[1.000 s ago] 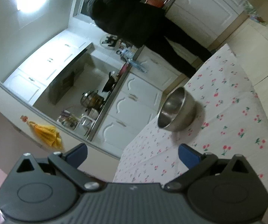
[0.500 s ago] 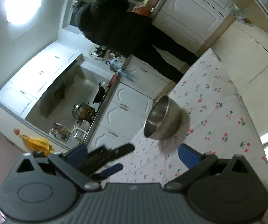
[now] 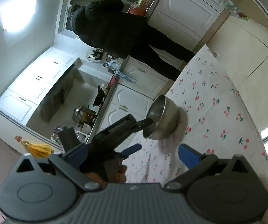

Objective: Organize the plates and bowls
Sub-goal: 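Close the left gripper on the steel bowl rim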

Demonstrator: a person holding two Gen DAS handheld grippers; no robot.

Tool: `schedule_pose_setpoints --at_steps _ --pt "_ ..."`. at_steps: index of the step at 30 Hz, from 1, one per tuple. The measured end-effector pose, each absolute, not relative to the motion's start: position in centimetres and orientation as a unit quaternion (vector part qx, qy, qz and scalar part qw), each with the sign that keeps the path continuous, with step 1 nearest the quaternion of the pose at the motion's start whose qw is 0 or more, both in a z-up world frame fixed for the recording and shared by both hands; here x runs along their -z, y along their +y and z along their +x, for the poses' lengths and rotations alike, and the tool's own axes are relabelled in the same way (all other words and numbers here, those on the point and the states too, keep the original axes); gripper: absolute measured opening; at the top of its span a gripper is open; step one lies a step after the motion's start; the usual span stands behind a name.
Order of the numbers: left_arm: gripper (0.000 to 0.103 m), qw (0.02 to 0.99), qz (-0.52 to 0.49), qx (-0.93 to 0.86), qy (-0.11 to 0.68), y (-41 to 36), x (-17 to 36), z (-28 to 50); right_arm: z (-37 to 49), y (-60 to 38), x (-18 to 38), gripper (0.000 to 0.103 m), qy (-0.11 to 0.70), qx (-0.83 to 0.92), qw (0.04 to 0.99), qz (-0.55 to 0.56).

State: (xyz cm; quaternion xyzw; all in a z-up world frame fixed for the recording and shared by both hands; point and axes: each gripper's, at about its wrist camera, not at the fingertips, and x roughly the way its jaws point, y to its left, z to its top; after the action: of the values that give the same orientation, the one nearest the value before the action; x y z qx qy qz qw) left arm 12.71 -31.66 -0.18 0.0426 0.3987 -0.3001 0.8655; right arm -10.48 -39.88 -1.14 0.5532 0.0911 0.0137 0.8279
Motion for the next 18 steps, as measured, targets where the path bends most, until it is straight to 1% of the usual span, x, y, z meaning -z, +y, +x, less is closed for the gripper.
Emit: schedule_pose_setpoints --at_steps 3,5,6,7,8,10,11,13,15,17,18 --pt "0.103 0.862 0.040 0.297 0.409 -31.9 0.6 12.7 -10.5 -39.9 1.2 0.103 0.093 -0.012 0.826 0.555" --pt "0.099 0.861 0.039 0.297 0.411 -32.2 0.7 12.6 -10.5 -39.8 1.1 0.103 0.094 -0.011 0.826 0.556" --pt "0.095 0.860 0.041 0.298 0.412 -32.3 0.8 12.7 -10.5 -39.8 1.1 0.103 0.095 -0.010 0.826 0.556" --pt "0.089 0.860 0.043 0.298 0.413 -32.3 0.9 12.7 -10.5 -39.8 1.2 0.103 0.095 -0.010 0.825 0.556" --pt "0.085 0.860 0.043 0.295 0.414 -32.4 1.0 12.7 -10.5 -39.9 1.2 0.103 0.095 -0.010 0.825 0.557" --pt "0.069 0.859 0.039 0.292 0.420 -32.4 1.3 12.9 -10.6 -39.9 1.2 0.103 0.094 -0.009 0.823 0.560" --pt "0.064 0.857 0.037 0.292 0.423 -32.4 1.4 13.0 -10.6 -40.0 1.3 0.103 0.094 -0.007 0.822 0.561" --pt "0.045 0.855 0.033 0.292 0.427 -32.2 1.6 13.1 -10.6 -40.0 1.4 0.103 0.094 -0.007 0.821 0.564" --pt "0.036 0.858 0.036 0.289 0.423 -32.1 1.5 12.9 -10.7 -40.1 1.5 0.103 0.094 -0.009 0.818 0.567" --pt "0.030 0.857 0.037 0.292 0.422 -32.1 1.5 12.8 -10.6 -40.0 1.6 0.103 0.096 -0.010 0.817 0.568" --pt "0.023 0.857 0.039 0.294 0.421 -32.1 1.5 12.7 -10.6 -40.0 1.6 0.103 0.097 -0.009 0.817 0.568"
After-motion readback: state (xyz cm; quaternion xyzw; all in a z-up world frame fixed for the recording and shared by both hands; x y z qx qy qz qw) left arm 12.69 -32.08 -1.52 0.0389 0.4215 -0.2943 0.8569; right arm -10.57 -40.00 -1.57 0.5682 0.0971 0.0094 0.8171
